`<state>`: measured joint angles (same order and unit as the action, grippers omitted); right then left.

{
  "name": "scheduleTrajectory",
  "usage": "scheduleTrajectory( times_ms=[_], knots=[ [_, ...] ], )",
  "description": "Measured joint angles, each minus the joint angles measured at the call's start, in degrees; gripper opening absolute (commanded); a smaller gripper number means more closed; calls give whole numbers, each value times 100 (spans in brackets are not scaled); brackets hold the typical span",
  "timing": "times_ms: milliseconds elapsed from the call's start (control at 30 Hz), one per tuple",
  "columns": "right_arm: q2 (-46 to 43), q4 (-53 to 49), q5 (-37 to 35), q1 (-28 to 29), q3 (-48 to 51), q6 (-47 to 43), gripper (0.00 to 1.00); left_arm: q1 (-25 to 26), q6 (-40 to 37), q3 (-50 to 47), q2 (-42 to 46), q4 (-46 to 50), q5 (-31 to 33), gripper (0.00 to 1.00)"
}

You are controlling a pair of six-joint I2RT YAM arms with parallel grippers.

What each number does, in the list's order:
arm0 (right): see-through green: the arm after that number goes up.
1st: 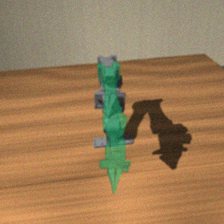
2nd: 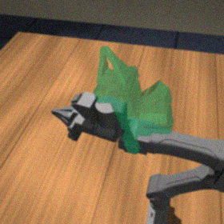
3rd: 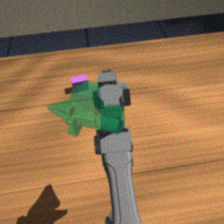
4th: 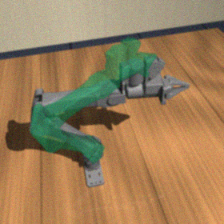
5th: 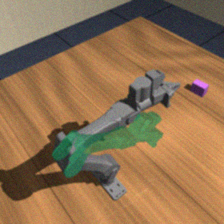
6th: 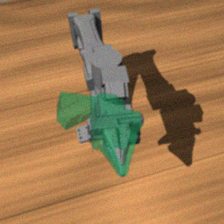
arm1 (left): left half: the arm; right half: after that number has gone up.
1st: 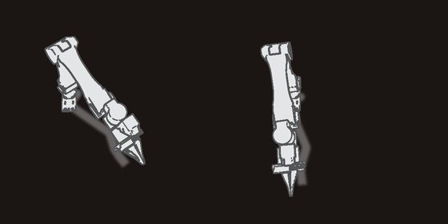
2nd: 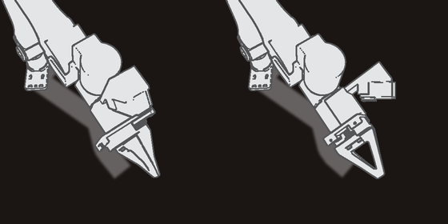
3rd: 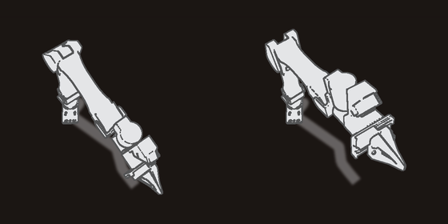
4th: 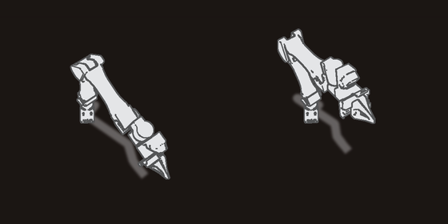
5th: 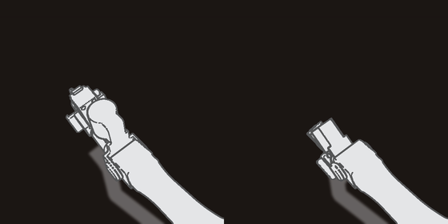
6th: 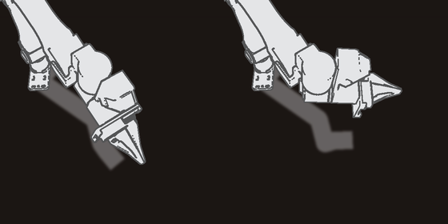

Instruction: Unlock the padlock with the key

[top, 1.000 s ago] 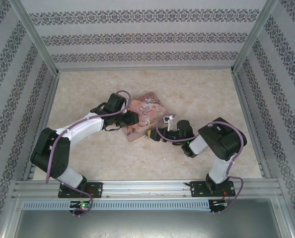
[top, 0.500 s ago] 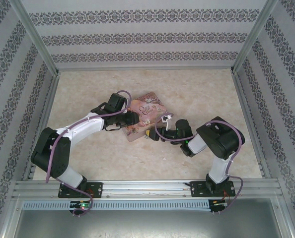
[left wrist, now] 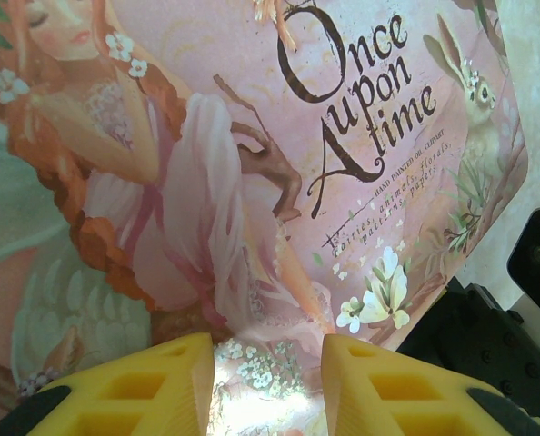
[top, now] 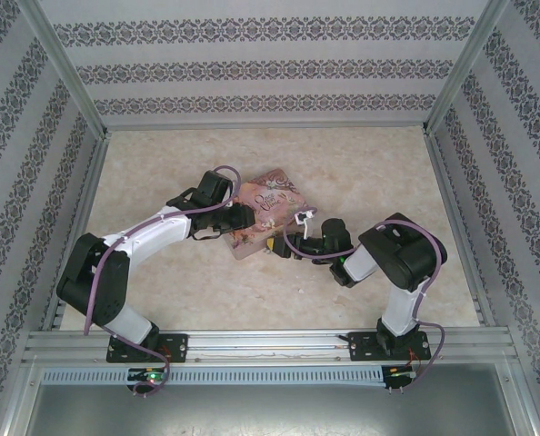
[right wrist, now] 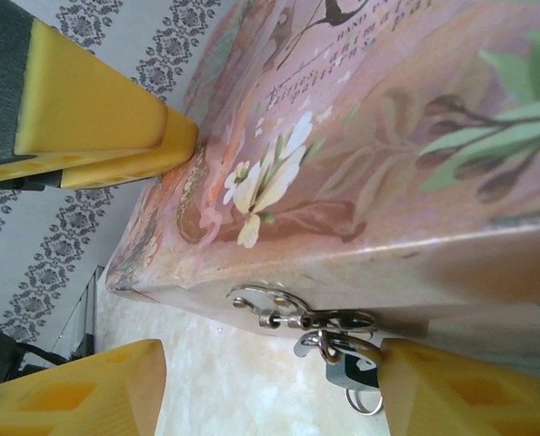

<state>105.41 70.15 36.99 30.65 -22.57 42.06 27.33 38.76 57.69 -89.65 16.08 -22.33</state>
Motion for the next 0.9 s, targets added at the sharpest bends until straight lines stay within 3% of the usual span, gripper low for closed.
scheduleTrajectory(
  times_ms=[500,900],
  knots=[
    [90,7,-11,63,-20,-24,50,0,0,31,-39,-15,-9,36],
    [118,-90,-184,61,-20,-44,32,0,0,31,-39,-15,-9,36]
  ],
)
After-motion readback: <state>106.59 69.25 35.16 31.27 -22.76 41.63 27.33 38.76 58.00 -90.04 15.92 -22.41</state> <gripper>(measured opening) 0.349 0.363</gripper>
